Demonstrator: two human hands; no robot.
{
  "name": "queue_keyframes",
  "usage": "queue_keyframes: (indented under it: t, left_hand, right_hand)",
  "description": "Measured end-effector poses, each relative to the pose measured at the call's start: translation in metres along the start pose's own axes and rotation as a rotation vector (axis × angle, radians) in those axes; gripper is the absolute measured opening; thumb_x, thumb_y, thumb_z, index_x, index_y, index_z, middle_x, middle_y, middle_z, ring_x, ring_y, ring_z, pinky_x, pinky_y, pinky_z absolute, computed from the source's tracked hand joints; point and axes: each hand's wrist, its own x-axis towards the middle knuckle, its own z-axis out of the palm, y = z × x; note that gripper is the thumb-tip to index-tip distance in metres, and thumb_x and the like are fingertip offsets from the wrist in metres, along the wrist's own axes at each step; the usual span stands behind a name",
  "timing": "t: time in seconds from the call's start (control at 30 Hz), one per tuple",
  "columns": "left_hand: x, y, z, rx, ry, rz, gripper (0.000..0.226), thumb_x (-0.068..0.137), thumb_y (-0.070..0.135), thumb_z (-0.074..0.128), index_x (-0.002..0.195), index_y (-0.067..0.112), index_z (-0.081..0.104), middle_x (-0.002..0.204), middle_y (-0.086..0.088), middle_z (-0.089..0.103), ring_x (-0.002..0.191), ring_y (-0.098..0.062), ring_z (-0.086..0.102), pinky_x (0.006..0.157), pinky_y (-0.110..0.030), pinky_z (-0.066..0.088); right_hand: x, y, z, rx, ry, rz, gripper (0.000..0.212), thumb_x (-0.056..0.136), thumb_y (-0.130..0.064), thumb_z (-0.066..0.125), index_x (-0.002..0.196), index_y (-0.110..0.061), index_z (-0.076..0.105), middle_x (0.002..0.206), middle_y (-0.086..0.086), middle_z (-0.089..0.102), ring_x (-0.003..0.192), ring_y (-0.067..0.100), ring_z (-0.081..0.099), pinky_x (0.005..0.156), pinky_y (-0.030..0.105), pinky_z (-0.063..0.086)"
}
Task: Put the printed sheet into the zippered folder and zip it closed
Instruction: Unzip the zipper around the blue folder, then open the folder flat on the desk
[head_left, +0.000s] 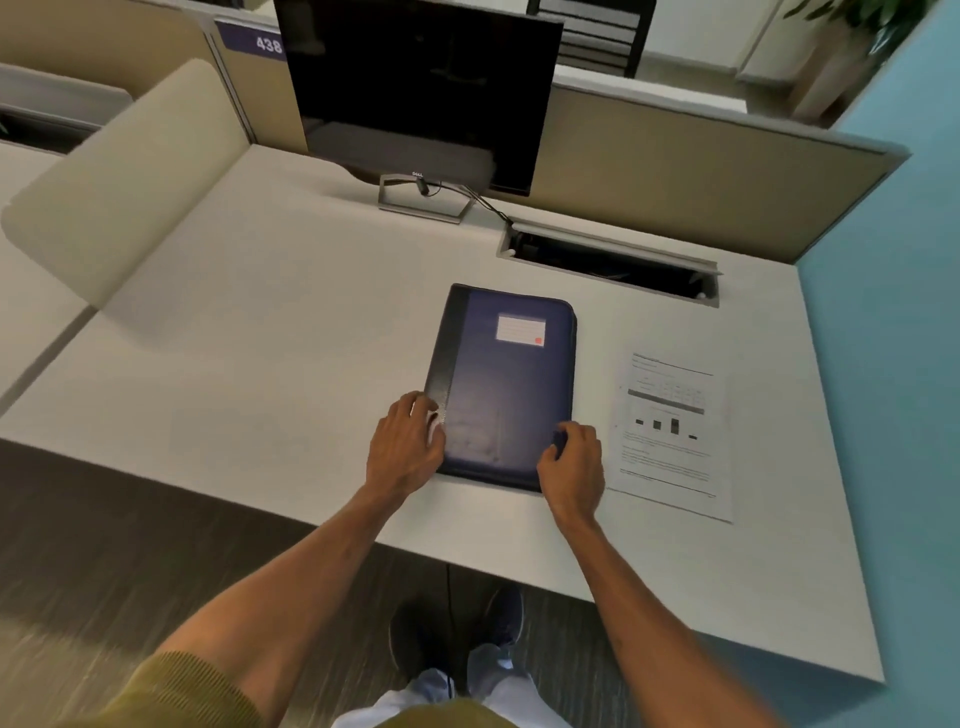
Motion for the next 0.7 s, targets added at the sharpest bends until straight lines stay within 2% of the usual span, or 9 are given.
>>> queue_keyframes:
  t: [0.13, 0.37, 0.53, 0.63, 0.7]
  left_hand:
    - [0.017, 0.017, 0.006, -0.001, -0.075, -0.018, 0.043, 0.112, 0.034, 0.052, 0.150, 0.013, 0.049, 0.158, -0.010, 0.049, 0.142, -0.031, 0.055, 0.120, -0.043, 0.049]
    - [0.025, 0.031, 0.015, 0.042, -0.137, -0.071, 0.049, 0.111, 0.040, 0.053, 0.154, 0.018, 0.042, 0.161, -0.014, 0.040, 0.149, -0.035, 0.045, 0.112, -0.049, 0.058]
    - [0.029, 0.032, 0.012, 0.106, -0.136, -0.043, 0.045, 0.112, 0.038, 0.049, 0.152, 0.016, 0.044, 0.156, -0.015, 0.048, 0.138, -0.033, 0.056, 0.107, -0.044, 0.060]
    - [0.034, 0.036, 0.008, 0.120, -0.124, -0.026, 0.046, 0.113, 0.038, 0.047, 0.153, 0.015, 0.044, 0.161, -0.013, 0.047, 0.141, -0.033, 0.054, 0.116, -0.044, 0.053]
    - [0.038, 0.040, 0.003, 0.094, -0.125, 0.021, 0.048, 0.113, 0.040, 0.047, 0.155, 0.017, 0.044, 0.164, -0.010, 0.045, 0.146, -0.031, 0.052, 0.120, -0.043, 0.049]
  right_hand:
    - [0.008, 0.003, -0.002, 0.039, -0.046, 0.093, 0.047, 0.103, -0.016, 0.065, 0.148, -0.010, 0.054, 0.145, 0.011, 0.056, 0.133, 0.030, 0.058, 0.108, 0.040, 0.055]
    - [0.015, 0.007, -0.006, 0.074, -0.093, 0.229, 0.043, 0.098, -0.012, 0.071, 0.139, -0.002, 0.062, 0.136, 0.018, 0.063, 0.125, 0.036, 0.064, 0.105, 0.043, 0.058]
    - [0.012, 0.007, -0.009, 0.137, -0.058, 0.357, 0.038, 0.094, -0.014, 0.070, 0.129, -0.003, 0.066, 0.128, 0.017, 0.066, 0.117, 0.035, 0.066, 0.097, 0.042, 0.061]
    - [0.018, 0.001, -0.014, 0.182, -0.034, 0.403, 0.030, 0.099, -0.025, 0.065, 0.121, -0.006, 0.070, 0.121, 0.014, 0.072, 0.106, 0.031, 0.069, 0.087, 0.036, 0.058]
    - [0.026, -0.007, -0.019, 0.230, -0.006, 0.436, 0.031, 0.102, -0.037, 0.062, 0.114, -0.011, 0.074, 0.111, 0.009, 0.075, 0.093, 0.027, 0.066, 0.080, 0.032, 0.049]
